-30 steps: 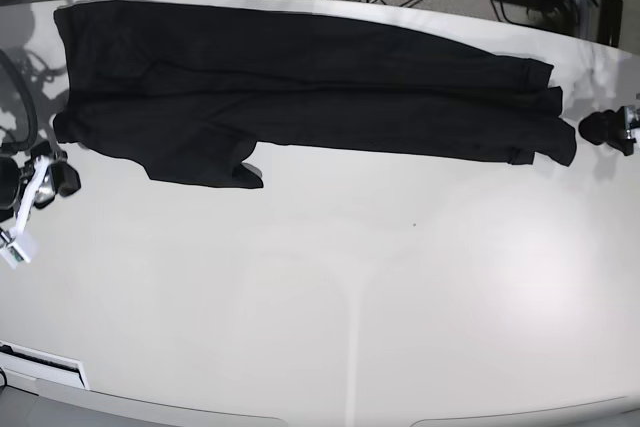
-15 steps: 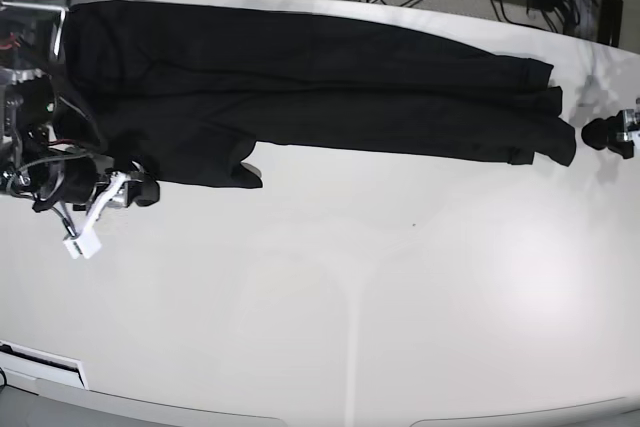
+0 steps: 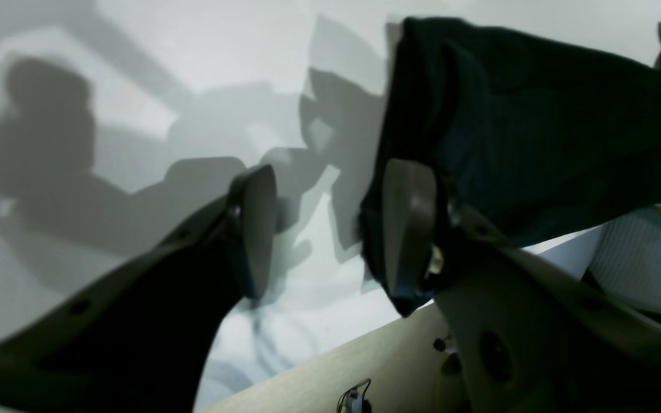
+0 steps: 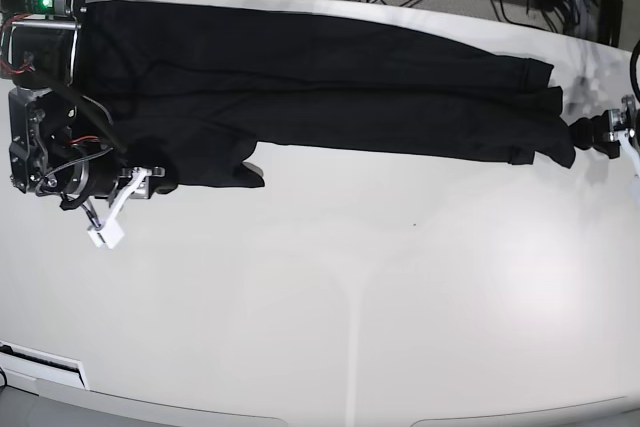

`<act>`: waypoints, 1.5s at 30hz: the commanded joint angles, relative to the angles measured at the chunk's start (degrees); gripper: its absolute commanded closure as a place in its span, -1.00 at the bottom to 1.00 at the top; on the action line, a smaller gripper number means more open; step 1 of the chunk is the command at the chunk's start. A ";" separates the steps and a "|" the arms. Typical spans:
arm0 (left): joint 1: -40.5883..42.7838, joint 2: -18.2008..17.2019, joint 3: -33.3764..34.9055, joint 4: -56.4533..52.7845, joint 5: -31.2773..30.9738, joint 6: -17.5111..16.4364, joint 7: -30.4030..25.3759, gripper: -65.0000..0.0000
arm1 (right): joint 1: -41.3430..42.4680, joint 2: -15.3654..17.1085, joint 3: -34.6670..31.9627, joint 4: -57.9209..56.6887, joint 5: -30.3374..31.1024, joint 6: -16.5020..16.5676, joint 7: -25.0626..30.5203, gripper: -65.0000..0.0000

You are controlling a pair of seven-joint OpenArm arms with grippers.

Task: Layout the t-shirt on the table in an organized manner, then fold the t-shirt properly
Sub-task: 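Move the right gripper to the folded shirt's end and grasp it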

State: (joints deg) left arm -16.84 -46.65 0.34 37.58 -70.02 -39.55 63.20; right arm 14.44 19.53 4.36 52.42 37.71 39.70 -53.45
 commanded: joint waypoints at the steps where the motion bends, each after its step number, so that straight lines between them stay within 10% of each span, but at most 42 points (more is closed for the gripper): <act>1: -0.94 -1.75 -0.39 0.55 -0.98 -0.45 -0.24 0.04 | 0.76 0.46 -1.97 0.63 -0.24 0.30 -0.24 -0.03; 6: -0.94 -1.75 -0.39 0.55 -0.96 -0.45 -0.22 0.04 | 1.16 0.46 -10.60 0.66 -0.28 0.30 0.57 0.15; 10: -0.94 -1.75 -0.39 0.55 -0.96 -0.45 -0.24 0.04 | 2.84 0.52 -11.69 0.87 -0.20 0.30 -0.35 1.00; 20: -0.94 -1.75 -0.39 0.55 -0.96 -0.45 -0.42 0.04 | 0.94 0.66 -6.82 15.87 19.52 0.30 -17.97 1.00; 36: -0.94 -1.75 -0.39 0.55 -0.96 -0.45 -0.44 0.04 | -25.73 0.63 2.23 58.69 20.81 0.30 -21.66 1.00; 45: -0.96 -1.75 -0.39 0.55 -0.98 -0.45 -0.48 0.04 | -35.12 0.63 2.82 63.25 20.57 0.30 -25.11 1.00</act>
State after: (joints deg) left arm -16.84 -46.65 0.34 37.54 -70.04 -39.55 62.96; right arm -21.04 19.66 6.92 114.69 57.43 39.70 -78.98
